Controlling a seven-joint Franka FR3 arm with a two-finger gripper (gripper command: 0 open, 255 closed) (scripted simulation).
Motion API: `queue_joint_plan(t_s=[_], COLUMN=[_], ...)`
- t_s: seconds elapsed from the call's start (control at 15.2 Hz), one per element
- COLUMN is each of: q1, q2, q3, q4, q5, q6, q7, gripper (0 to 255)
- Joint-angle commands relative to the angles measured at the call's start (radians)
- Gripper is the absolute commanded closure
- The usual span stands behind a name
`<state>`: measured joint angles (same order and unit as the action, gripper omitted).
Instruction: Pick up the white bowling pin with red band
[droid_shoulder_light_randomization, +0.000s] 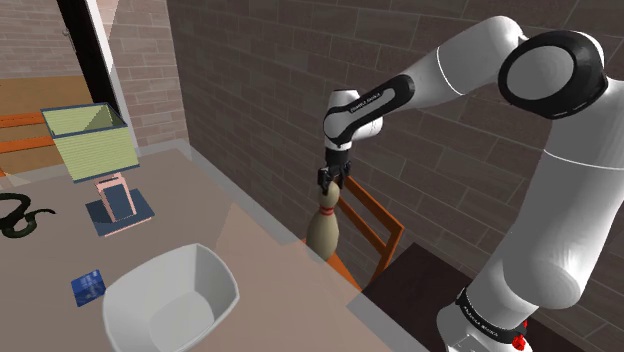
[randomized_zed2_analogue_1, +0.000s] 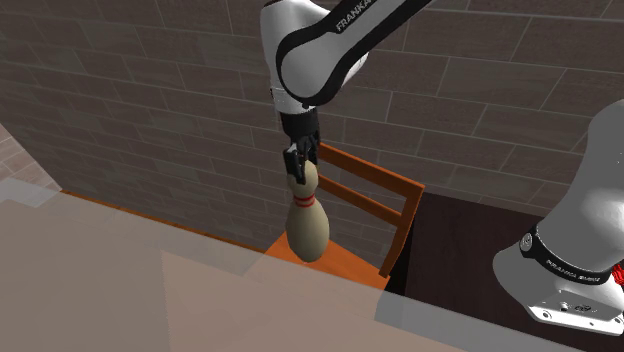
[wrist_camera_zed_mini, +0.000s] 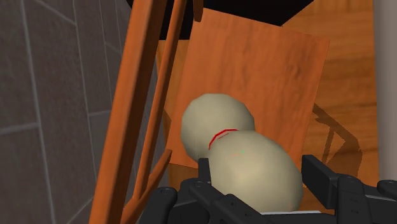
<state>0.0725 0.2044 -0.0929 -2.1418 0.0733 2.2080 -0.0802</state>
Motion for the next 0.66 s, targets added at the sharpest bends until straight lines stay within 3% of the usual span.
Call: queue_joint_plan(t_s=[0.0,0.59], q1=[0.002,0.003], q2=[-0.019,-0.074], q3=[0.000,-0.002], q4=[0.009,0.042], q5=[-0.003,-0.013], q6=[-0.024,-0.112], q7=[0.005,0.014], gripper=[255,255])
